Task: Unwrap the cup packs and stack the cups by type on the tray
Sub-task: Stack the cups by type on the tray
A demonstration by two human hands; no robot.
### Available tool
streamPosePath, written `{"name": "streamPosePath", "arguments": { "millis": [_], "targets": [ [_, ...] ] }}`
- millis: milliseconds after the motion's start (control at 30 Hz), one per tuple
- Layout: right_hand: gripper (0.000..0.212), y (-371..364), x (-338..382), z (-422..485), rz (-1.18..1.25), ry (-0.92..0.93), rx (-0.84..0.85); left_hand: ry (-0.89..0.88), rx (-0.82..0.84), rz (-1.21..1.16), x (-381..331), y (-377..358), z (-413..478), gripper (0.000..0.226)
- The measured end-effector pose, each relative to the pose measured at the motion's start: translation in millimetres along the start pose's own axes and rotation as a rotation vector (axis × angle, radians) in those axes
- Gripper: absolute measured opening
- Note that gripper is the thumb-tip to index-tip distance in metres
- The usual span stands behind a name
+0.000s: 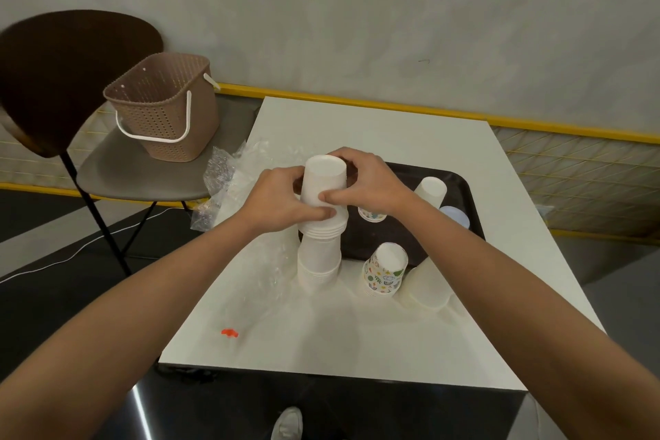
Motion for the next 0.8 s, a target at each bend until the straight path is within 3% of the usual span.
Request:
{"name": "streamPosePath", "arguments": {
  "millis": [233,433,800],
  "targets": [
    [0.049,27,6,22,0.013,0.005,-0.081,-0.028,0.016,-0.033,-13,21,27,0.078],
    [0.051,44,-8,46,0.058,-0.034,-0.135,-0.033,-0.009,-0.020,-7,30,65,0.058],
    [0.062,60,-57,85,0.083,-0.140,-0.222,-0.014,-0.037,-0.052,26,16,141,0.073]
  ]
}}
Point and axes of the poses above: each hand's wrist, its own z-axis towards the middle knuckle, its own y-axis out of the back of the hand, x = y × z, the point moved 9 cm from there along z, towards the middle knuckle, and after that the axes turned 11 degrees about x, right-handed, at the moved point
